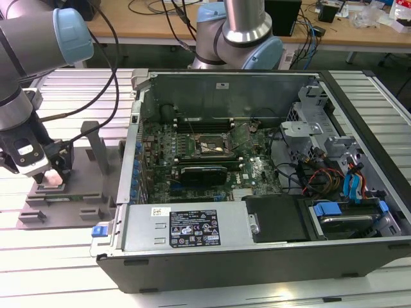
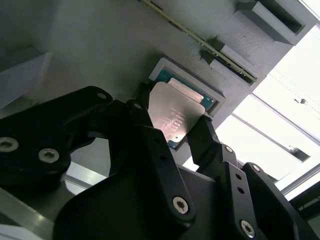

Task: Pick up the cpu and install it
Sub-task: 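Pick up the cpu and move it towards the insertion slot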

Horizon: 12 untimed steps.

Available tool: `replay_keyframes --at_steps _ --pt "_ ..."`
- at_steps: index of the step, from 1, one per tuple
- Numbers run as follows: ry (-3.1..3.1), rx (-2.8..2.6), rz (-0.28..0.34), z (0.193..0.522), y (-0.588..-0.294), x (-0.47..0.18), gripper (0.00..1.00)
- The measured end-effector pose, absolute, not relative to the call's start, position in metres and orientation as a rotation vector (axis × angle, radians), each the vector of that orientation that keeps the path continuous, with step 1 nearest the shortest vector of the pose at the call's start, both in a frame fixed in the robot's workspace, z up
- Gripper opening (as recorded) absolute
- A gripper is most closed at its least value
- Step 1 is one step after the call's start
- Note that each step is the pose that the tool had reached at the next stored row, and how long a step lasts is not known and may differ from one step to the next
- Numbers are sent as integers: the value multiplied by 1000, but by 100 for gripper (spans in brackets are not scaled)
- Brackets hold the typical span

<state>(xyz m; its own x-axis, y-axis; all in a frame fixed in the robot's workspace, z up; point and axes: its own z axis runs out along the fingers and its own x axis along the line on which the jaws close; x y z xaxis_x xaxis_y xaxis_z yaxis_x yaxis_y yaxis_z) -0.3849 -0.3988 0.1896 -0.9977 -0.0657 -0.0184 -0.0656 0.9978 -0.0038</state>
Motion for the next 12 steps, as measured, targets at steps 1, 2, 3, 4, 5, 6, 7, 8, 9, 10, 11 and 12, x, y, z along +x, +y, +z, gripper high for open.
replay_keyframes --at_steps 1,2,3,4,5,6,7,8,9,10,11,12 --pt "3121 -103 -5 190 -399 -385 55" --pt "3121 -103 -5 190 -399 -385 55" --pt "3121 -103 -5 189 -399 -385 55" --pt "3121 -103 -5 189 -399 -385 55" --pt "3121 -103 -5 189 -399 -385 55" --pt "3121 -103 -5 189 -399 -385 55" --pt "3121 -103 -5 189 -399 -385 55" --pt "3121 -103 -5 189 -399 -385 55" --pt "3121 -103 -5 189 -399 -385 55" --pt "3121 -102 -4 190 -399 -385 55" --pt "3121 -102 -4 191 -399 -385 55" --pt "3121 -103 -5 194 -399 -385 55"
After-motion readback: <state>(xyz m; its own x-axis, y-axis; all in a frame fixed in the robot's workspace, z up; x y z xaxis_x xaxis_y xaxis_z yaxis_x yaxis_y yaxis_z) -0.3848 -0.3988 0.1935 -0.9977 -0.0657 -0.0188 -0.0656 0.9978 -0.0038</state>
